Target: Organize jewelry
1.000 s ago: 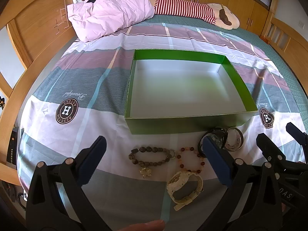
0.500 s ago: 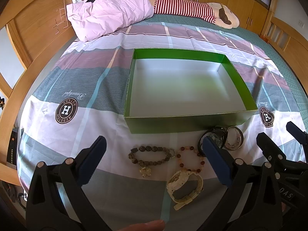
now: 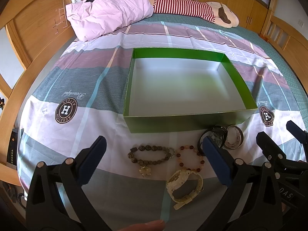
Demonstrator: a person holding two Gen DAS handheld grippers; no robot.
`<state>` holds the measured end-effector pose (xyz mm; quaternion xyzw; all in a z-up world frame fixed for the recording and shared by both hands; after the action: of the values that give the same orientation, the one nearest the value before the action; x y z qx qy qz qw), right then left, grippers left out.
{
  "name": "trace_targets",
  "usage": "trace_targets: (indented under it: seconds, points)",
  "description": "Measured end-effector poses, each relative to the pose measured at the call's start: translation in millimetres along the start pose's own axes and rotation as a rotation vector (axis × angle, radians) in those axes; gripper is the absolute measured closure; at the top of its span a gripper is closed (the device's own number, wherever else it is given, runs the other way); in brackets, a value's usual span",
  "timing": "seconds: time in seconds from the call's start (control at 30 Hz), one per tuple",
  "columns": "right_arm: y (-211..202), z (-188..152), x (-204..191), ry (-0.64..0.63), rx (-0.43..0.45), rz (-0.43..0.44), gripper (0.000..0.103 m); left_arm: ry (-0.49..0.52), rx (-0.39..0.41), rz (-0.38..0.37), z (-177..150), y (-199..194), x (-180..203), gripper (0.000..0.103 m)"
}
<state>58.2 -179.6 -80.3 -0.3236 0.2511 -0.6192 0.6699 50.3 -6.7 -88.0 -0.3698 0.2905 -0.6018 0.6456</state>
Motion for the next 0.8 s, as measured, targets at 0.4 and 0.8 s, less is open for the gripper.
trace_targets:
  seconds: [0.4, 0.8]
  points:
    - [-0.1, -0.3, 0.0, -0.001, 0.000, -0.001, 0.001, 0.000, -0.001, 0.000, 0.5, 0.1, 0.3, 0.002]
    - [-0.1, -0.4, -0.1, -0.001, 0.000, 0.000, 0.001, 0.002, -0.004, 0.000, -1.1, 0.1, 1.3, 0.002]
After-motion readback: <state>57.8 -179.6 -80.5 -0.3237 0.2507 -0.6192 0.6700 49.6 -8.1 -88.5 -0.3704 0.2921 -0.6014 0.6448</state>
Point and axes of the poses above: each gripper's, at about its wrist camera, not at the fingertips, and y roughly the way its jaws point, x to its right, z to its top, the point moved 9 cm from there along y, roughly the way its jaws point, and after that the axes turned 6 degrees about -y, right-handed, at the moved point
